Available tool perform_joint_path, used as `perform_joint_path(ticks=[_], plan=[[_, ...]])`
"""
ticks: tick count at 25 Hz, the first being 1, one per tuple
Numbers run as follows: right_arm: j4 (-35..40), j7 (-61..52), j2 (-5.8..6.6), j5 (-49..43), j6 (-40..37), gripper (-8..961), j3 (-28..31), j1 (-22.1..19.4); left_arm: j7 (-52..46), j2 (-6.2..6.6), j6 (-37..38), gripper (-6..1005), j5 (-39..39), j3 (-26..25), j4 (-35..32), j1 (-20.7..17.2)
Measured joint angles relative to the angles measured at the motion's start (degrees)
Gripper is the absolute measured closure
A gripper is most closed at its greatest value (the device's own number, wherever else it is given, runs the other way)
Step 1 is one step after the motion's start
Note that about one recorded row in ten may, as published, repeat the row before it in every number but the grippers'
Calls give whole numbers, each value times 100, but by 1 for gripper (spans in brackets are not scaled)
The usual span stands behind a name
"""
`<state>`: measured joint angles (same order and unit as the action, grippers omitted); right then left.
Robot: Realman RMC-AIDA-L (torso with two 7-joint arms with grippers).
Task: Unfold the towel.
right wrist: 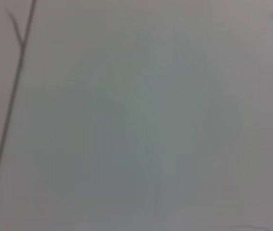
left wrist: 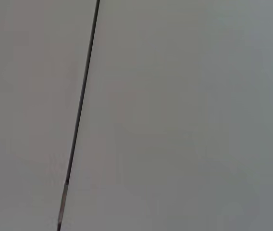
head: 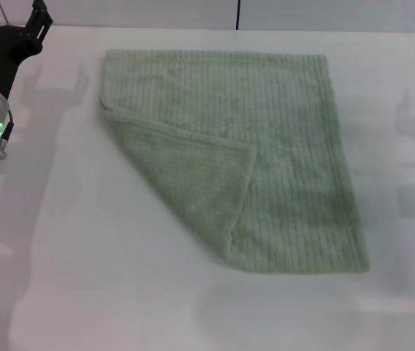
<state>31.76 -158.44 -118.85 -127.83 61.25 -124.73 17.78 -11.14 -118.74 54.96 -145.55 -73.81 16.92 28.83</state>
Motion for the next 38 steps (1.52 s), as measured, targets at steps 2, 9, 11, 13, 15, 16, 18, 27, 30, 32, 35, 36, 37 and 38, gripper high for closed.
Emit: perform_joint_path(ticks=[2,9,11,13,15,16,18,27,30,32,35,36,37,38], plan=[[29,-1,8,-24,-115,539,-18,63,0,0,0,185,0,0,0,0],[175,-89,43,-353,-716,693,-7,180,-1,0,69,185,-1,7,-16,-24],[227,-195,78,-512,-918,756,17,188,-2,0,74,185,0,7,-30,-27],[357,-304,152,-624,-1216,819,27,196,-2,0,76,185,0,7,-32,-30],[390,-308,165,-632,-1296,882,27,196,-2,0,76,185,0,7,-32,-30],[419,-310,179,-644,-1380,890,29,198,-2,0,76,185,0,7,-32,-35],[454,-310,214,-677,-1552,907,33,219,-2,0,76,185,0,7,-32,-35],[503,-313,389,-691,-2264,925,117,468,-6,0,76,186,2,6,-50,-49],[510,-316,445,-691,-2466,925,125,566,-19,-4,76,186,1,7,-49,-51],[509,-320,478,-691,-2594,925,129,633,-25,-5,76,186,1,6,-49,-52],[483,-324,505,-691,-2760,925,128,745,-36,-7,69,186,1,28,-49,-53],[463,-325,523,-692,-2865,925,125,810,-40,-7,69,186,1,49,-49,-53],[463,-325,523,-692,-2865,925,125,810,-43,-8,68,186,0,63,-49,-53],[455,-326,539,-695,-2996,924,122,883,-49,-9,71,186,0,81,-49,-53]])
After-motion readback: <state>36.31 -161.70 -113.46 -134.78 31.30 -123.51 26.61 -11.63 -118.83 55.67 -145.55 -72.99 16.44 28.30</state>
